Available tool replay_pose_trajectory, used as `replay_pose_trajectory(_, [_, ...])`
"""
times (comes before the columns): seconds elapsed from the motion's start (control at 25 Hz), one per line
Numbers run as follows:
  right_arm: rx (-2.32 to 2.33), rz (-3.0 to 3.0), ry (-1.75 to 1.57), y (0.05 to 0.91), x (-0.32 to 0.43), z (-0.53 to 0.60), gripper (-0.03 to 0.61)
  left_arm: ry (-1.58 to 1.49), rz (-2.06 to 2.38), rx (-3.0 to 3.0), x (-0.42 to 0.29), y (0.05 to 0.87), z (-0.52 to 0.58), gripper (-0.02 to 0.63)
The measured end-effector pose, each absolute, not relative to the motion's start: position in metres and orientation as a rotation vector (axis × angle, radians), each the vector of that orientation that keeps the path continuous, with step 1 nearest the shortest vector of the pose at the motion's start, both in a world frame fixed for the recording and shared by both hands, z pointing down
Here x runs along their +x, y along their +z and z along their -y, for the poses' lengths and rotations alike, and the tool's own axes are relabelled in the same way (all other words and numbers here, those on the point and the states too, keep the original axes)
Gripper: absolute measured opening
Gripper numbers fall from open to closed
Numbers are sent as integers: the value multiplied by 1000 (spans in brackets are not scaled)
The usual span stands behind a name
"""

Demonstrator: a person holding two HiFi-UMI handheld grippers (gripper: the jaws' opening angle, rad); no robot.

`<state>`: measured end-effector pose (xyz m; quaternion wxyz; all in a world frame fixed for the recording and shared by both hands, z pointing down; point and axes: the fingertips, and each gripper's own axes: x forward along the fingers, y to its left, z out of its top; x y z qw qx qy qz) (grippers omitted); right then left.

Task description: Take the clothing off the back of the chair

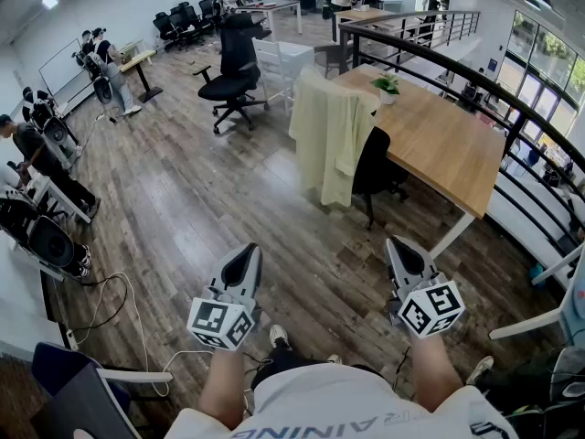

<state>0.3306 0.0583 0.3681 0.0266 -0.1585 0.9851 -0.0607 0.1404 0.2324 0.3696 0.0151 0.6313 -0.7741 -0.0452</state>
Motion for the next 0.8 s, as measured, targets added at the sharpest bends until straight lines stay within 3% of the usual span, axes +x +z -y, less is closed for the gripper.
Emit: replay_pose_trajectory(0.8, [-451, -3021, -260, 378, 300, -55, 23, -144, 2393, 1935, 111, 380, -235, 43])
